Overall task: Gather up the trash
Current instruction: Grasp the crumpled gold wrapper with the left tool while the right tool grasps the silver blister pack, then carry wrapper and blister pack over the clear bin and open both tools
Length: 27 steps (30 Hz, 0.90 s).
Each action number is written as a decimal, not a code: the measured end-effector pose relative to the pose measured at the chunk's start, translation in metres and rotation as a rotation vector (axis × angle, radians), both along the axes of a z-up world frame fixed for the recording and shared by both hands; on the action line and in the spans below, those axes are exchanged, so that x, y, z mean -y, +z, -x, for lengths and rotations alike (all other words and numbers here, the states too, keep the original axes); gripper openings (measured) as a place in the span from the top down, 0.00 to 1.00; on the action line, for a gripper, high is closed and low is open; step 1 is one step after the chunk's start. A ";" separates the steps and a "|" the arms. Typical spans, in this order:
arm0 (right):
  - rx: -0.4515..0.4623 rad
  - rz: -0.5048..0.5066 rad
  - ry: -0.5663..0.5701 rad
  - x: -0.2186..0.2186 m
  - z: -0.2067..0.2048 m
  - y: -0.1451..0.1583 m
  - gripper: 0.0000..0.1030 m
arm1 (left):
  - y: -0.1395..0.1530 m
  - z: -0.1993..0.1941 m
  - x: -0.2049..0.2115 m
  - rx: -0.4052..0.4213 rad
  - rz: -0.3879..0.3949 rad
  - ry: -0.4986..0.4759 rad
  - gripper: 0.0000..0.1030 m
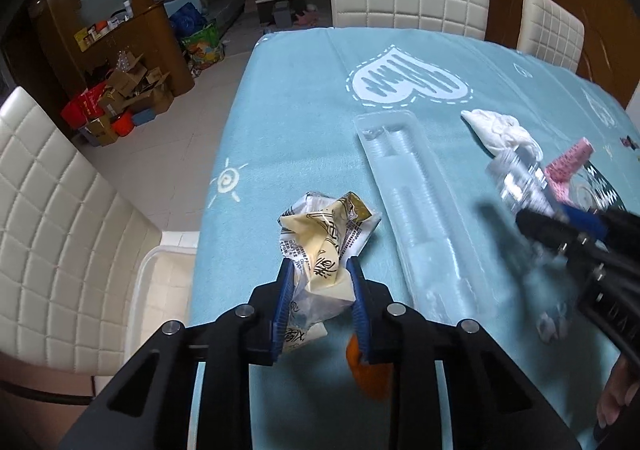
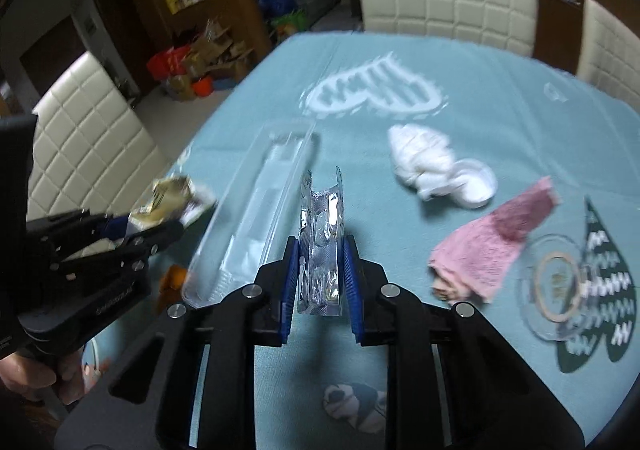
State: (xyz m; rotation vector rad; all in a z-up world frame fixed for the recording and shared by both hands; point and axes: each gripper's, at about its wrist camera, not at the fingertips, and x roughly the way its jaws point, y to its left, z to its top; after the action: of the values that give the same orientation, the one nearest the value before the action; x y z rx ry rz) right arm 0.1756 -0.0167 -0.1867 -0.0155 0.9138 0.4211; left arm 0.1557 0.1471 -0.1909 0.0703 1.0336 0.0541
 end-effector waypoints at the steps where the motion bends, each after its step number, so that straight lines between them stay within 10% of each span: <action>1: 0.020 0.007 -0.003 0.001 0.005 0.004 0.76 | 0.006 0.002 0.003 -0.003 -0.008 -0.008 0.74; 16: 0.086 0.047 0.003 0.003 0.041 0.034 0.76 | 0.057 0.023 0.049 0.072 -0.017 -0.155 0.74; 27: 0.087 0.045 0.131 -0.031 0.050 0.046 0.76 | 0.059 0.051 -0.024 0.157 0.059 0.070 0.74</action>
State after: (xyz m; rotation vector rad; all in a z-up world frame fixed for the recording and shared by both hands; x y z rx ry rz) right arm 0.1253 0.0144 -0.1403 -0.1343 0.8386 0.5174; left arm 0.1048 0.1710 -0.1324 -0.0235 0.8803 0.0909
